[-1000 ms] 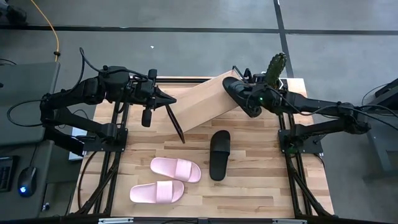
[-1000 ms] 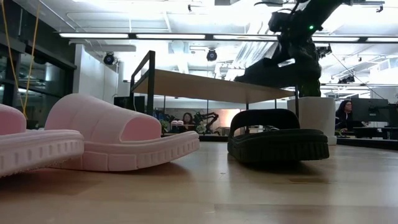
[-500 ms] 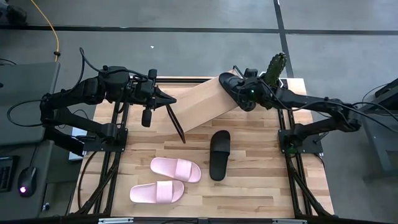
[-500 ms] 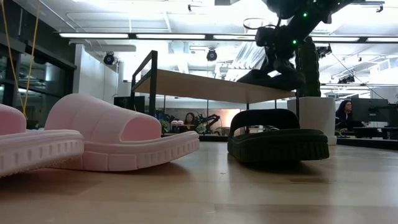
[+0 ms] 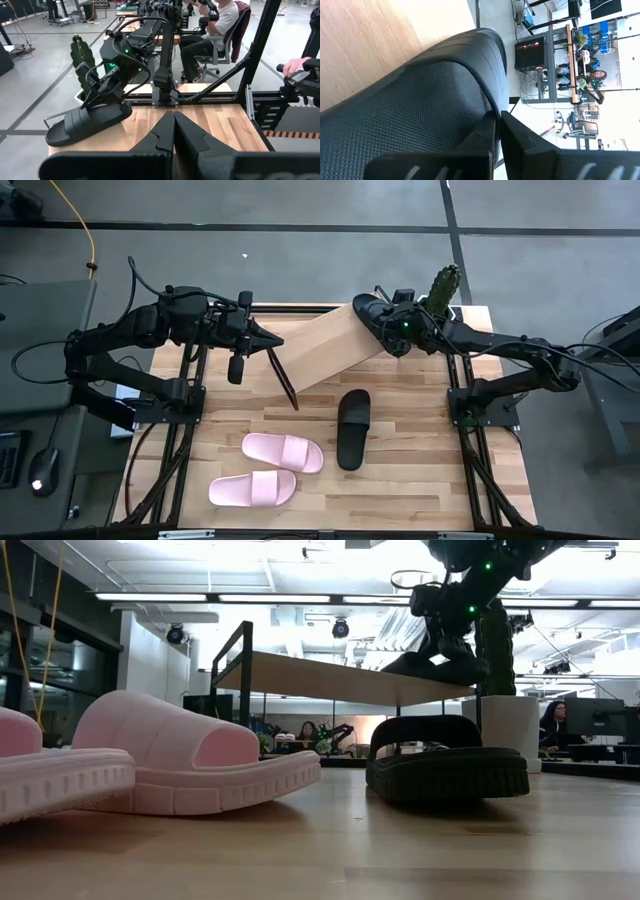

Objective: Pick and place slides into the shelf
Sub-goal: Put the right black slide on the shelf

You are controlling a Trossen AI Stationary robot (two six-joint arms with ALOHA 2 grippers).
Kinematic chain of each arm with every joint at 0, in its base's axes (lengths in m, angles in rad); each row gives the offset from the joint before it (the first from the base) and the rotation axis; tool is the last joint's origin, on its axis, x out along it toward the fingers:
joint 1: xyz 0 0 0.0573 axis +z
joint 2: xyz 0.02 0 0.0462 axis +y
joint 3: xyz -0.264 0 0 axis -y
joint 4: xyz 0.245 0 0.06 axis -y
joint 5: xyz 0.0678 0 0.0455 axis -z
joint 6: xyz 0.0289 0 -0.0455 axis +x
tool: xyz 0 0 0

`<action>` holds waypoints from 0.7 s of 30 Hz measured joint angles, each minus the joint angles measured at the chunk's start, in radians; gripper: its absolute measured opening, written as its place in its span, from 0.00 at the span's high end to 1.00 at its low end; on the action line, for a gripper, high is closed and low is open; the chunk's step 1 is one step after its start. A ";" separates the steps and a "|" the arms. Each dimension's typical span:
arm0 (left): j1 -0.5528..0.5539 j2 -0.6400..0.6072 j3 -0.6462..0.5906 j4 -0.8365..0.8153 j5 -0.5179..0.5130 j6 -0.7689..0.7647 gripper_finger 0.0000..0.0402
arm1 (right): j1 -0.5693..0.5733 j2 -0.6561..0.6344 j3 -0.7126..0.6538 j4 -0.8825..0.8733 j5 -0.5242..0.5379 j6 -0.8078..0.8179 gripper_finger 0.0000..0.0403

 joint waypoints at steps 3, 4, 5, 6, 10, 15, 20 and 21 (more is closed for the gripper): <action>0.000 0.000 0.000 0.000 0.000 0.000 1.00 | 0.000 0.000 0.000 0.000 0.000 0.002 1.00; 0.000 0.000 0.000 0.000 0.000 0.000 1.00 | 0.000 0.000 0.000 0.000 0.000 0.002 1.00; 0.000 0.000 0.000 0.000 0.000 0.000 1.00 | 0.000 0.000 0.000 0.000 0.001 0.002 1.00; 0.000 0.000 0.000 0.000 0.000 0.000 1.00 | 0.000 0.000 0.000 0.000 0.001 0.003 0.99; 0.000 0.000 0.000 0.000 0.000 0.000 1.00 | 0.000 0.000 0.000 0.000 0.000 0.003 0.98; 0.000 0.000 0.000 0.000 0.000 0.000 1.00 | 0.000 0.000 0.000 0.000 0.009 0.005 0.97; 0.000 0.000 0.000 0.000 0.000 0.000 1.00 | 0.001 0.000 -0.001 0.000 0.040 0.006 0.96; 0.000 0.000 0.000 0.000 0.000 0.000 1.00 | 0.001 0.000 -0.001 0.000 0.041 0.006 0.96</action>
